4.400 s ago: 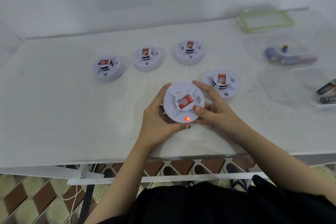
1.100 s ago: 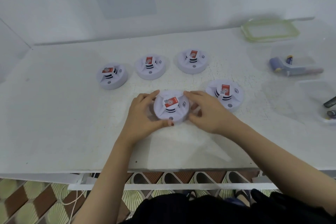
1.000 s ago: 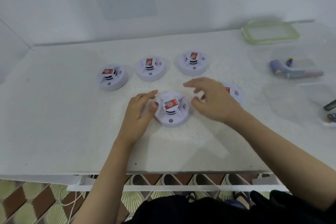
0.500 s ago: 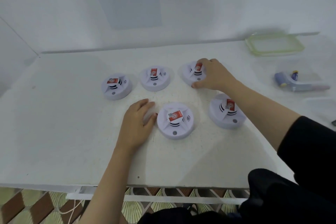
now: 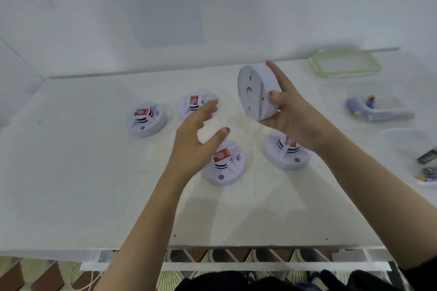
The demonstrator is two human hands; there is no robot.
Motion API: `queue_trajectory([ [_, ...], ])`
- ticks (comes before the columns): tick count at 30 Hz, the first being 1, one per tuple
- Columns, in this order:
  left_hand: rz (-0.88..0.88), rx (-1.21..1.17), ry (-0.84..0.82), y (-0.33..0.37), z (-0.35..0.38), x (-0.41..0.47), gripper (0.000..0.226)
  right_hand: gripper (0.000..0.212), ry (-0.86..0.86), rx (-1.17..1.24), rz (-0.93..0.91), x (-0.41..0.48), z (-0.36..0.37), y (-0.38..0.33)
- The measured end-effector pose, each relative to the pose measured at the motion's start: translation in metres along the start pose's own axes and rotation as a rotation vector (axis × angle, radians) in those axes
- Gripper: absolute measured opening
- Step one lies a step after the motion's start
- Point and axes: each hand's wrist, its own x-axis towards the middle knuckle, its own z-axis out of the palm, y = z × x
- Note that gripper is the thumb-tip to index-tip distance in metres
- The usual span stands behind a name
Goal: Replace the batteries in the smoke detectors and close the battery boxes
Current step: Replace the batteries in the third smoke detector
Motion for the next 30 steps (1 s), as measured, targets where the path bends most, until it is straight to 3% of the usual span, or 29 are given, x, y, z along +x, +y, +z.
queue_trajectory([
  [3, 0.023, -0.114, -0.177, 0.025, 0.014, -0.001, 0.093, 0.061, -0.037, 0.177, -0.017, -0.022, 0.01, 0.001],
  [5, 0.059, -0.164, -0.211, 0.035, 0.026, -0.002, 0.107, 0.057, -0.029, 0.239, -0.038, -0.037, 0.016, 0.003],
  [9, 0.114, -0.16, -0.128, 0.037, 0.044, -0.003, 0.1, 0.056, 0.035, 0.104, -0.107, -0.061, 0.012, 0.009],
  [16, 0.117, -0.119, -0.172, 0.037, 0.06, -0.013, 0.097, 0.054, 0.089, -0.106, -0.154, -0.095, -0.013, 0.014],
  [30, 0.11, -0.233, -0.285, 0.065, 0.112, -0.02, 0.091, 0.069, 0.13, -0.176, -0.087, -0.132, -0.075, -0.013],
])
